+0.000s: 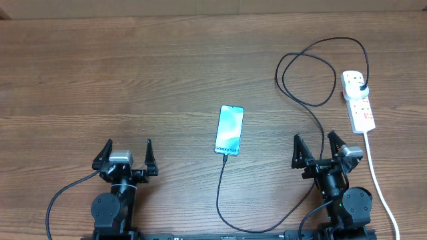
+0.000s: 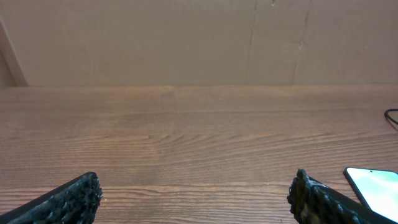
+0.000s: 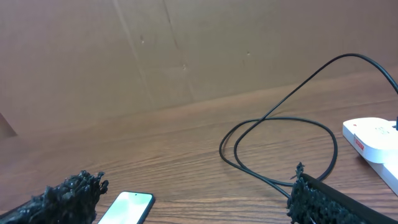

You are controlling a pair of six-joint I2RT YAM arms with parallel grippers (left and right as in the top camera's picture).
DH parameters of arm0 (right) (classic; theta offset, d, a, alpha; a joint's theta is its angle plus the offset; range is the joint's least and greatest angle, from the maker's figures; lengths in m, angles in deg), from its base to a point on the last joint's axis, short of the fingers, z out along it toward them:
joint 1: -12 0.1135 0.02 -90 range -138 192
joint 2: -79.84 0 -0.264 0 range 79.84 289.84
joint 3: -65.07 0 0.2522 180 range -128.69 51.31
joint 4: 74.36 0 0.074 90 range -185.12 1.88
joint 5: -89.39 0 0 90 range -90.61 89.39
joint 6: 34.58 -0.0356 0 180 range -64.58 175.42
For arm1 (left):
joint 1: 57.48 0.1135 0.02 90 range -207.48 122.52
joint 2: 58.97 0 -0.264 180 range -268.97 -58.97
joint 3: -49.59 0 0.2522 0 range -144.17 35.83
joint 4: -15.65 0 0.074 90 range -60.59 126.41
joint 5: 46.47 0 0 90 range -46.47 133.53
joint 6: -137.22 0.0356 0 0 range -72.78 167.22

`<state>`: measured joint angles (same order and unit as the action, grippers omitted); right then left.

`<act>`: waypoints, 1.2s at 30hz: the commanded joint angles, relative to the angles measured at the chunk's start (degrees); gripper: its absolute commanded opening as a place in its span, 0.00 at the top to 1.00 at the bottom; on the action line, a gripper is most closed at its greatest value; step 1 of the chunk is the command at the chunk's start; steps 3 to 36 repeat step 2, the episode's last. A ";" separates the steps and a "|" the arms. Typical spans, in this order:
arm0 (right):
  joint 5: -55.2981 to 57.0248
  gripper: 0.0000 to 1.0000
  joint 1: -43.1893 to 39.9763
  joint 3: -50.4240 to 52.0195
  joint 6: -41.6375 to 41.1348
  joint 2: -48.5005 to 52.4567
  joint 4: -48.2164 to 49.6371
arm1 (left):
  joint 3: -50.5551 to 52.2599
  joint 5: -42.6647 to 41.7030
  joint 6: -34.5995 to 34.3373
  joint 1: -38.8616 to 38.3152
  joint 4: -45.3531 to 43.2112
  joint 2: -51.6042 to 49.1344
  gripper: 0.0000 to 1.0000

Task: Plug charger to phone and switch on socket

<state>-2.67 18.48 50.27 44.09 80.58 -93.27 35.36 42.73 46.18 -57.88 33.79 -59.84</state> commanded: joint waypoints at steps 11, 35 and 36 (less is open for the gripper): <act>0.66 0.00 0.31 0.57 0.96 -0.57 0.37 | 0.17 -0.11 1.29 -0.26 0.09 0.61 0.01; 0.66 0.00 0.31 0.57 0.96 -0.57 0.37 | 0.17 -0.11 1.29 -0.26 0.09 0.61 0.01; 0.66 0.00 0.31 0.57 0.96 -0.57 0.37 | 0.17 -0.11 1.29 -0.26 0.09 0.61 0.01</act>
